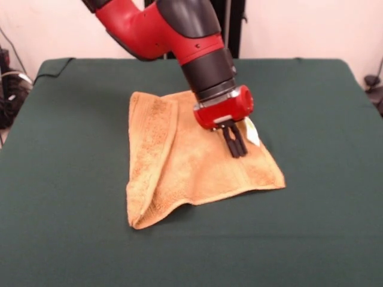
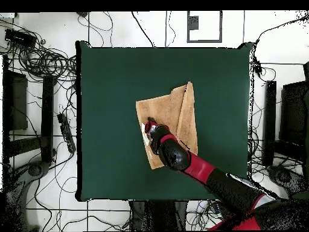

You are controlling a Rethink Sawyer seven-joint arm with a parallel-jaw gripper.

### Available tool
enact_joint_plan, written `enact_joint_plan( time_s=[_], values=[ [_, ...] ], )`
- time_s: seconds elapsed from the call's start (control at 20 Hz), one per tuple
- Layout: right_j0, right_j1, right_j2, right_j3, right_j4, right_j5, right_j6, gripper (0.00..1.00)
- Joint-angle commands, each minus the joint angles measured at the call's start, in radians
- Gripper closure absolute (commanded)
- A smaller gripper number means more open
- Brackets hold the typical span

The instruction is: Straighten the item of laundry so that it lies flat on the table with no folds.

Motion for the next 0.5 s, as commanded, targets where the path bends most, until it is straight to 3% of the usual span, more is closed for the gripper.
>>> enact_joint_plan(
  time_s=[0.05,0.5],
  values=[
    [0.073,0.165,0.122,-0.066,0.089,0.023,0.324,1.0],
    [0.042,0.261,0.25,-0.082,0.073,0.062,0.297,1.0]
  ],
)
